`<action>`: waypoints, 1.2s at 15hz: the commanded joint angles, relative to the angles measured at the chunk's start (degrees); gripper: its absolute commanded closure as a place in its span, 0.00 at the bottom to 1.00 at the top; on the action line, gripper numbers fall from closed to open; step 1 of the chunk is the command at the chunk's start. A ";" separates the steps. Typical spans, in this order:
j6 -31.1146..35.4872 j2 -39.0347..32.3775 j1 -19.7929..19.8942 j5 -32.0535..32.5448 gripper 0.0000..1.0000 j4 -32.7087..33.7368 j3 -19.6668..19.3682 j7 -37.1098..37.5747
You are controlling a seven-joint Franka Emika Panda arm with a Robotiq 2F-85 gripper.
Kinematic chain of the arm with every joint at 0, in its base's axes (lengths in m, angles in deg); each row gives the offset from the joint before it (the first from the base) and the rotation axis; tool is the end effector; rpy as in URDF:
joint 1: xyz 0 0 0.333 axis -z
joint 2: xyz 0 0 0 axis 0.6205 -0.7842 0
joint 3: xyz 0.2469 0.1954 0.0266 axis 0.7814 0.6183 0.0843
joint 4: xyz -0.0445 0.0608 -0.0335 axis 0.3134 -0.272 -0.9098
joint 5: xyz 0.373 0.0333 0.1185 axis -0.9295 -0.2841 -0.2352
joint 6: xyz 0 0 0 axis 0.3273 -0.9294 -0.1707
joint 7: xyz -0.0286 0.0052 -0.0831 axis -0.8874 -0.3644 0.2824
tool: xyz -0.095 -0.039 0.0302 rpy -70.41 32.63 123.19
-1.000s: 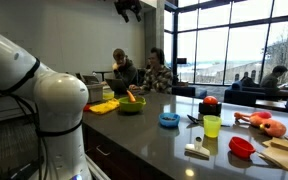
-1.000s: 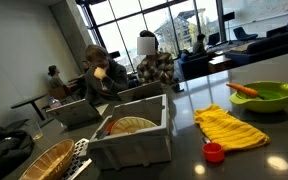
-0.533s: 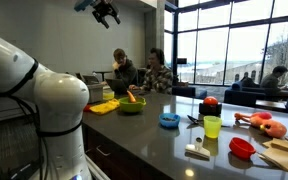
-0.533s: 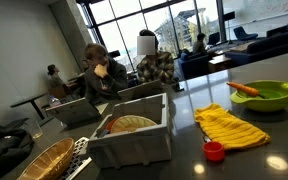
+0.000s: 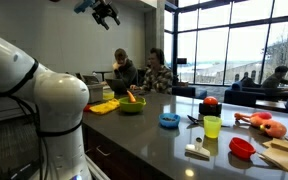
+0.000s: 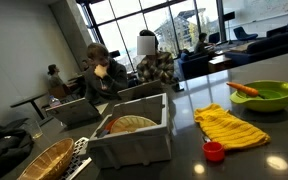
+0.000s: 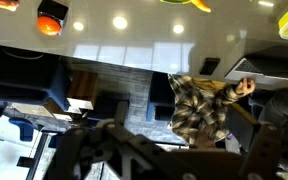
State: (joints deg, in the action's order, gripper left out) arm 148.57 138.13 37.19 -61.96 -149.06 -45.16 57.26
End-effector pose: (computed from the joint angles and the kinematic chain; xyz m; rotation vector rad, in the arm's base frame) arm 0.2551 0.1894 0.7375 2.8511 0.2113 1.1680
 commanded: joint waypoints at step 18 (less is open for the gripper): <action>0.61 8.85 -9.26 -1.75 0.00 14.81 6.07 -1.27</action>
State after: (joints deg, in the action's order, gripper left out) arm 147.76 150.75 27.83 -63.03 -143.20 -42.47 57.35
